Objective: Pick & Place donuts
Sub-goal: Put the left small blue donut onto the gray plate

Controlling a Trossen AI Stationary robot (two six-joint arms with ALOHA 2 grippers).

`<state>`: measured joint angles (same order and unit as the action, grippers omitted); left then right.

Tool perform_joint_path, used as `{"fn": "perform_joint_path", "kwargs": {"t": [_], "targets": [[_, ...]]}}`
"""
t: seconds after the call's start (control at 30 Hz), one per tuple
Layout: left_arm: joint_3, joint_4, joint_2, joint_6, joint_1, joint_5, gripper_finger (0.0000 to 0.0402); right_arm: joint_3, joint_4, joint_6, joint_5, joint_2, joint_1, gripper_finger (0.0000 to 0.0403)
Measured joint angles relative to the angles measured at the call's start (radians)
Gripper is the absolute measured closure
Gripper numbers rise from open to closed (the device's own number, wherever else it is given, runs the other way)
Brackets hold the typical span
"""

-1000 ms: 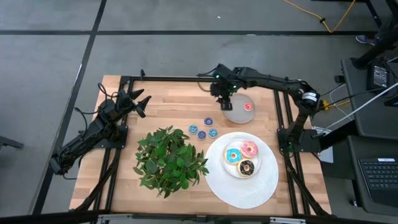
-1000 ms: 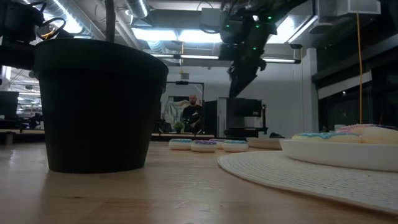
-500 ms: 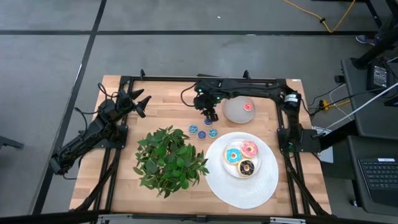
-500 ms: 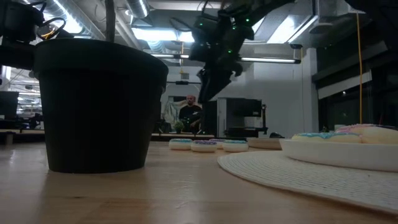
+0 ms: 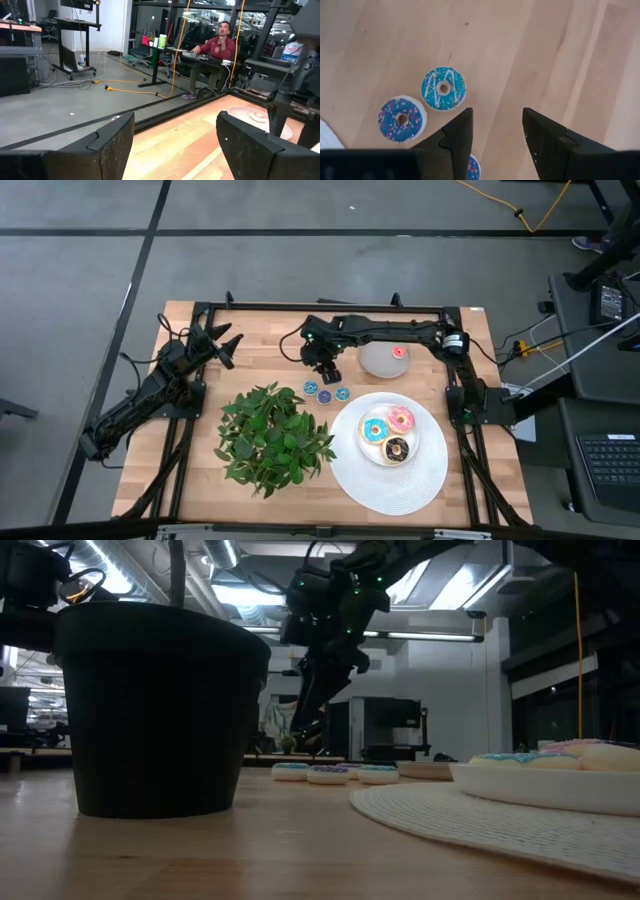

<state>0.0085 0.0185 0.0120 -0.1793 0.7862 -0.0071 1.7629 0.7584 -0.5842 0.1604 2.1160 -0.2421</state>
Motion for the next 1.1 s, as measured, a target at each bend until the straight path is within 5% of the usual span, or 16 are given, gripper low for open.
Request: {"fn": "perform_joint_path", "kwargs": {"t": [1.1], "targets": [[0.000,0.000,0.000,0.000,0.000,0.000,0.0131,0.026,-0.066,0.003,0.005,0.147,0.062,0.0231]]}}
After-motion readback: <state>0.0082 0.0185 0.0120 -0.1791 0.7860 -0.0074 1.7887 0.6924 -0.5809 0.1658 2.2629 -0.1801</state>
